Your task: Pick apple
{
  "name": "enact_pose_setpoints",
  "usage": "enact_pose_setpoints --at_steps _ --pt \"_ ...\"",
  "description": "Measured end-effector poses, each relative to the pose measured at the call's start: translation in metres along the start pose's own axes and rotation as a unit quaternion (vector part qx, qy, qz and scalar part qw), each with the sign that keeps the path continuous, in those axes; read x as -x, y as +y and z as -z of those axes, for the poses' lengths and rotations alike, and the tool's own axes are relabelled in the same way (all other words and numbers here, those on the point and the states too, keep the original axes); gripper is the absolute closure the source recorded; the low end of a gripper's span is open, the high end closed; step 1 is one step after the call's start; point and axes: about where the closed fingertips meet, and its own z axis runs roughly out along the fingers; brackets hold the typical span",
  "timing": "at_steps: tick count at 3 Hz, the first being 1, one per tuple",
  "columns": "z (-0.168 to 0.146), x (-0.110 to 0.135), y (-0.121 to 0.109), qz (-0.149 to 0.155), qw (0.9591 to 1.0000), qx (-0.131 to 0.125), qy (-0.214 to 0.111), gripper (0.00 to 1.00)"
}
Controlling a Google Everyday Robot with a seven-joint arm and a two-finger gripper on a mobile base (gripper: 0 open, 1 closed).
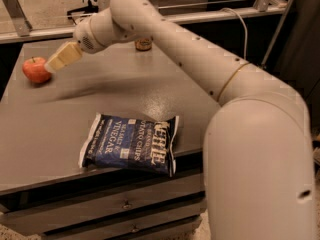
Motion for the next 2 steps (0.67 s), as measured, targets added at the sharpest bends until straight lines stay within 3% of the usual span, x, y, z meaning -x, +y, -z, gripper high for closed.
enact_pose_setpoints --at_steps 2 --pt "-0.064 -0.005 0.015 0.005 0.9993 0.036 0.001 0.0"
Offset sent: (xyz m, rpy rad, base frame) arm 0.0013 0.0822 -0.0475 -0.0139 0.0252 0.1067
